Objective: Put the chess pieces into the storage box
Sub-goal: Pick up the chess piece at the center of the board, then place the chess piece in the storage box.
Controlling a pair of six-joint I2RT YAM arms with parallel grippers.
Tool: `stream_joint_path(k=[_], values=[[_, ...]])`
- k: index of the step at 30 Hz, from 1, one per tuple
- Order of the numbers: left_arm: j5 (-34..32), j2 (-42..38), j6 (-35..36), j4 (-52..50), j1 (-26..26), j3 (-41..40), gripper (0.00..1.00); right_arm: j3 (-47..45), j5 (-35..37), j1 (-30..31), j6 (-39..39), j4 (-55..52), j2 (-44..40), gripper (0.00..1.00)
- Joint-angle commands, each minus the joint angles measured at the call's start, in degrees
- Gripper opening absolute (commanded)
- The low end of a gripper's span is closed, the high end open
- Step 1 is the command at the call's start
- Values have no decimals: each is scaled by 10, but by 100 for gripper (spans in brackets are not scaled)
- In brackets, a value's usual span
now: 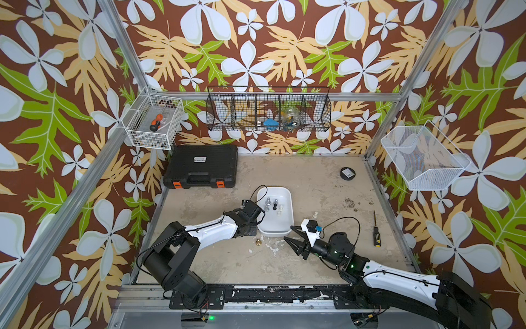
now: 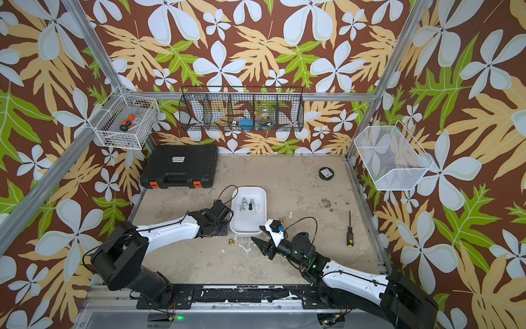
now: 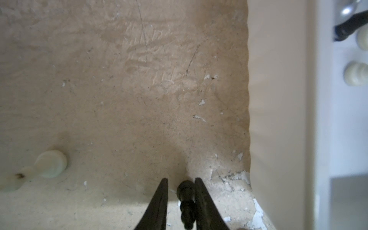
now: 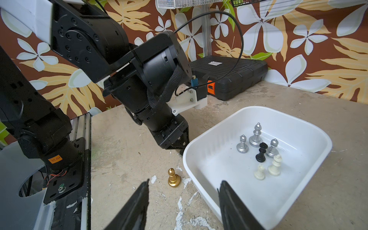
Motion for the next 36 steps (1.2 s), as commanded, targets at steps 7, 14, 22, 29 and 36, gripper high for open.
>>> stream_joint_path(k=[7, 14, 22, 29, 36], values=[[-8, 2, 2, 4, 1, -2, 14, 5, 0, 0, -2, 8, 2, 58], [-19, -17, 2, -21, 1, 10, 10, 6, 1, 0, -2, 8, 6, 58], [-44, -71, 4, -105, -6, 86, 9, -16, 45, 1, 0, 12, -42, 57], [-55, -17, 25, -144, -56, 226, 9, -55, 160, 0, 4, -3, -137, 57], [-10, 105, 41, -132, -75, 307, 10, -61, 193, 0, 2, -11, -160, 57]])
